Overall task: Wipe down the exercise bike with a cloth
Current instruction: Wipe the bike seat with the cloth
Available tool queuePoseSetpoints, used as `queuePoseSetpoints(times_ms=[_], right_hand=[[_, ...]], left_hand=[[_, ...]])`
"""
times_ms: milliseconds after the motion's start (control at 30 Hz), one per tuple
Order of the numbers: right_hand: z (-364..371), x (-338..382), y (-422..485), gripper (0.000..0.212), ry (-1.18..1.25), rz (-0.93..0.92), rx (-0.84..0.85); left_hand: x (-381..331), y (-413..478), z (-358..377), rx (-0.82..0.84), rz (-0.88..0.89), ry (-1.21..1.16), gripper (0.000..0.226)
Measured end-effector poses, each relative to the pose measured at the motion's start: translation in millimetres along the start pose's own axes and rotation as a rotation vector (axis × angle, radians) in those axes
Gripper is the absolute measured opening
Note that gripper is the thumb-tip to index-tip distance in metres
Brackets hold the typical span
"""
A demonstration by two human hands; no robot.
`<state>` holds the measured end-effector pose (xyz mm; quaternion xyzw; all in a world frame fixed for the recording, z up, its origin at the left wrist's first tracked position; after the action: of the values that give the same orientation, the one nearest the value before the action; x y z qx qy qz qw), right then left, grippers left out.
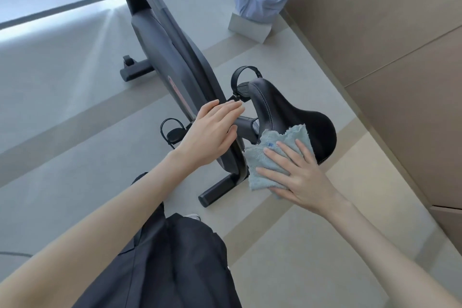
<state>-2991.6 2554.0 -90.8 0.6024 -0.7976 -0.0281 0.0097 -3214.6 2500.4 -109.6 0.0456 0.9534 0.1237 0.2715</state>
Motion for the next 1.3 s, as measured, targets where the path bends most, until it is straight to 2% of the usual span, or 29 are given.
queuePoseSetpoints(times_ms=[100, 233, 333, 433, 567, 667, 867, 1133, 1300], right_hand=[[0, -3, -1, 0.039, -0.037, 0.068, -0.016], [1, -5, 21, 0.041, -0.002, 0.267, -0.008], [1, -21, 53, 0.043, 0.079, 0.428, 0.095], [7, -38, 88, 0.041, 0.074, 0.465, 0.207], [15, -50, 120, 0.041, 0.061, 0.56, 0.248], [16, -45, 123, 0.042, 0.035, 0.679, 0.23], [17, -13, 84, 0.058, -0.096, 0.846, 0.247], [6, 26, 13, 0.056, 0.144, 1.143, 0.106], [5, 0, 19, 0.051, 0.207, 1.315, 0.029]], left_hand=[[1, 8, -2, 0.025, 0.03, -0.005, 0.04], [6, 23, -8, 0.026, 0.037, -0.018, 0.04], [11, 34, -13, 0.02, 0.018, -0.03, 0.04], [18, 43, -16, 0.017, 0.03, -0.024, 0.04], [25, 48, -15, 0.045, 0.064, -0.025, 0.041], [24, 51, -11, 0.081, 0.103, -0.034, 0.041], [20, 60, -8, 0.125, 0.199, -0.063, 0.046], [-2, 73, 10, 0.233, 0.391, -0.034, 0.046], [-6, 90, 13, 0.217, 0.488, 0.019, 0.039]])
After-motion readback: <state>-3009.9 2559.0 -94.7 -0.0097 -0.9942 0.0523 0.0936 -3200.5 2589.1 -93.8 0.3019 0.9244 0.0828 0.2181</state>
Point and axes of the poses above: each hand's wrist, its own y-axis towards the middle knuckle, its own z-axis out of the palm, x = y × z, the point moved 3 cm from there along y, towards the middle knuckle, and after that the axes turned 6 degrees about z, right-handed, at the moved point
